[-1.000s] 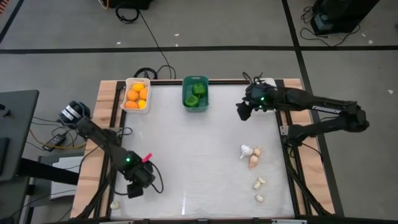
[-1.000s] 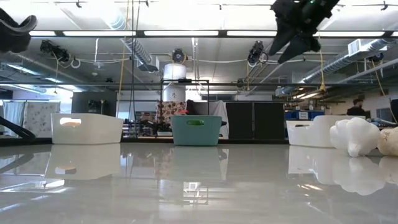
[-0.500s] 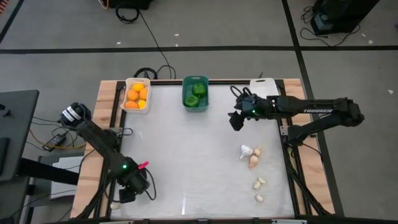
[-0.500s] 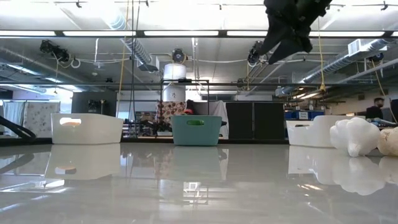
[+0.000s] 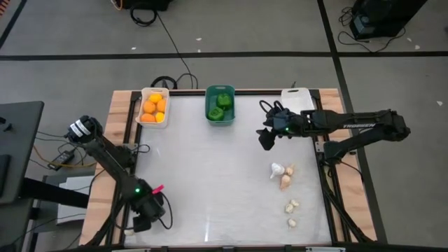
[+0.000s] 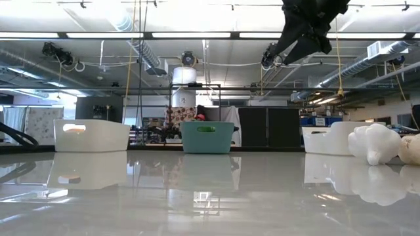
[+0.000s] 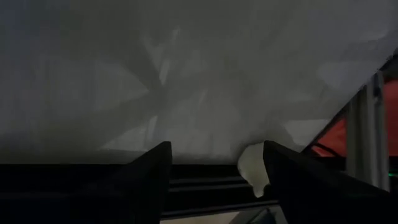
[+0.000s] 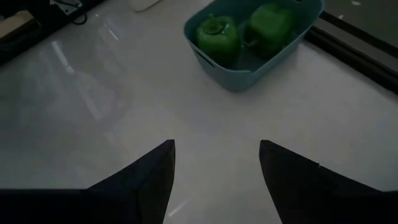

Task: Sort produce into baskets
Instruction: Put the bottom left white garlic into the right white bin

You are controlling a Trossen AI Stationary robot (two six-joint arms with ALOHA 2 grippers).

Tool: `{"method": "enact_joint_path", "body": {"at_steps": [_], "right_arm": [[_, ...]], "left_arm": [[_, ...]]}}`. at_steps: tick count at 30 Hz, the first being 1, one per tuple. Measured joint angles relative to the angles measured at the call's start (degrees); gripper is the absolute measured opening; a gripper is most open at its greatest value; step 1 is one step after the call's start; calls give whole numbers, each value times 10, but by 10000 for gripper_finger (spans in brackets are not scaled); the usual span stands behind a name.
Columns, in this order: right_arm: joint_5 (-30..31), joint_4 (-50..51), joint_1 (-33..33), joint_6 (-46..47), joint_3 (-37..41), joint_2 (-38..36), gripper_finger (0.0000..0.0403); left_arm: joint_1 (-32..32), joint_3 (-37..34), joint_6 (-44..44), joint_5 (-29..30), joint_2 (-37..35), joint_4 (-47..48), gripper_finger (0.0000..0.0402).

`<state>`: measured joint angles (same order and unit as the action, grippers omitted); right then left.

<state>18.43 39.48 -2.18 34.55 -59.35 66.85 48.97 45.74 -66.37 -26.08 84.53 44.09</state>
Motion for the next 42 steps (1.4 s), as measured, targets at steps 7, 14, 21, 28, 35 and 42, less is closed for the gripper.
{"method": "enact_joint_path", "body": {"at_steps": [7,14,21,28,35,42], "right_arm": [[3,0,12,10,0,0,244],[25,0,23,23,0,0,244],[25,-1,29,30,0,0,244],[35,-5,34,34,0,0,244],[36,-5,34,34,0,0,244],[30,-5,36,43,0,0,244]], "left_arm": [[24,0,-52,11,2,-1,259],[38,-11,-134,-19,2,-30,259],[53,-11,-224,-125,2,-128,259],[86,-9,-272,-76,2,-142,257],[99,-10,-291,-46,3,-114,245],[100,-7,-298,-109,48,-131,234]]}}
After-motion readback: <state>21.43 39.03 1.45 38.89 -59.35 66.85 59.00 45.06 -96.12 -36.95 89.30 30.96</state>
